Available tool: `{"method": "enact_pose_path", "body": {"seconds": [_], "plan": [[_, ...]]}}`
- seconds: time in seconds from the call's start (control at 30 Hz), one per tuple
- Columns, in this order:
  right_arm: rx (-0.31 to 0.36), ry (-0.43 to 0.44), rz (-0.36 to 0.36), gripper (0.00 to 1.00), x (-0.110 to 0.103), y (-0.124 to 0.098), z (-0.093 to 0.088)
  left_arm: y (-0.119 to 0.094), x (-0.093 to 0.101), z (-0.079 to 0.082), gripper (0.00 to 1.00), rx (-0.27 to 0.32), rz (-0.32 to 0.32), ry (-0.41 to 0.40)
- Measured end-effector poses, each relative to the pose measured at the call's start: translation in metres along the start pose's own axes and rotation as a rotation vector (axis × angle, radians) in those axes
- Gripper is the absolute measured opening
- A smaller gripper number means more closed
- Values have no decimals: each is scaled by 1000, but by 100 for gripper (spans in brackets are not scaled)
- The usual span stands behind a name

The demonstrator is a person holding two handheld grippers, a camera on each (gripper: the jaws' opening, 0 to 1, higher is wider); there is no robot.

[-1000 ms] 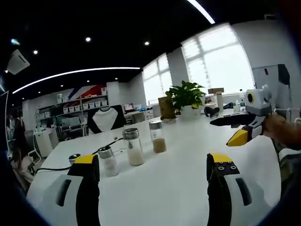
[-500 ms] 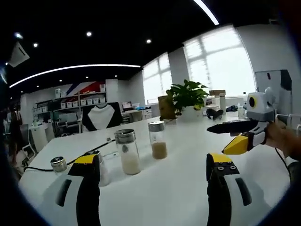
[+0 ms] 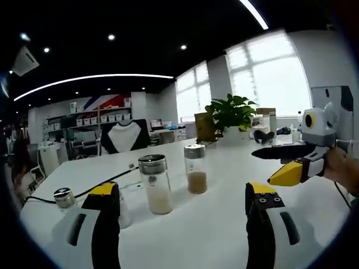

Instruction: Rotate the seasoning bottle until the label or dispensing opening points toward the visible target arrow and the bottle remains upright within the marked orientation range

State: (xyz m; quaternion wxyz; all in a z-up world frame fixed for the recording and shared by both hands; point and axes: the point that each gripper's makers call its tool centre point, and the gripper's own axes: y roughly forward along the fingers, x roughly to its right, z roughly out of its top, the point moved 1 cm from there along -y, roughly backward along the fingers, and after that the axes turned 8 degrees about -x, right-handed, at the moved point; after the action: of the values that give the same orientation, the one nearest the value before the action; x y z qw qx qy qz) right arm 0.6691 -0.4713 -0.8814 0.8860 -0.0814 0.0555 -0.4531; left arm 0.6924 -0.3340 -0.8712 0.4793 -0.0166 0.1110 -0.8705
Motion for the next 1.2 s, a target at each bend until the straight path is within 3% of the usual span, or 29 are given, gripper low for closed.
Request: {"method": "enact_pose_path", "body": {"seconds": [0.23,0.43,0.7,0.73,0.9,1.03,1.2], "plan": [[-11,-13,-4,84,-1,-2,-3,-4,-9,-13,98,-29,22,2],[-13,-16,-9,84,-1,-4,-3,-12,-33,-21,98,-42,66,-15],[-18,-20,-15,84,-3,-6,-6,-25,-92,-23,97,-33,204,-39],[-18,-18,-13,84,-5,-9,-6,-29,-108,-26,97,-36,245,-54],[-32,-32,-4,84,-15,-18,-11,-30,-147,-43,95,-56,334,-87],[-38,-40,3,84,-23,-26,-14,-27,-169,-55,85,-71,375,-99],[-27,-40,10,84,-30,-33,-8,-18,-190,-60,85,-84,388,-136]]}}
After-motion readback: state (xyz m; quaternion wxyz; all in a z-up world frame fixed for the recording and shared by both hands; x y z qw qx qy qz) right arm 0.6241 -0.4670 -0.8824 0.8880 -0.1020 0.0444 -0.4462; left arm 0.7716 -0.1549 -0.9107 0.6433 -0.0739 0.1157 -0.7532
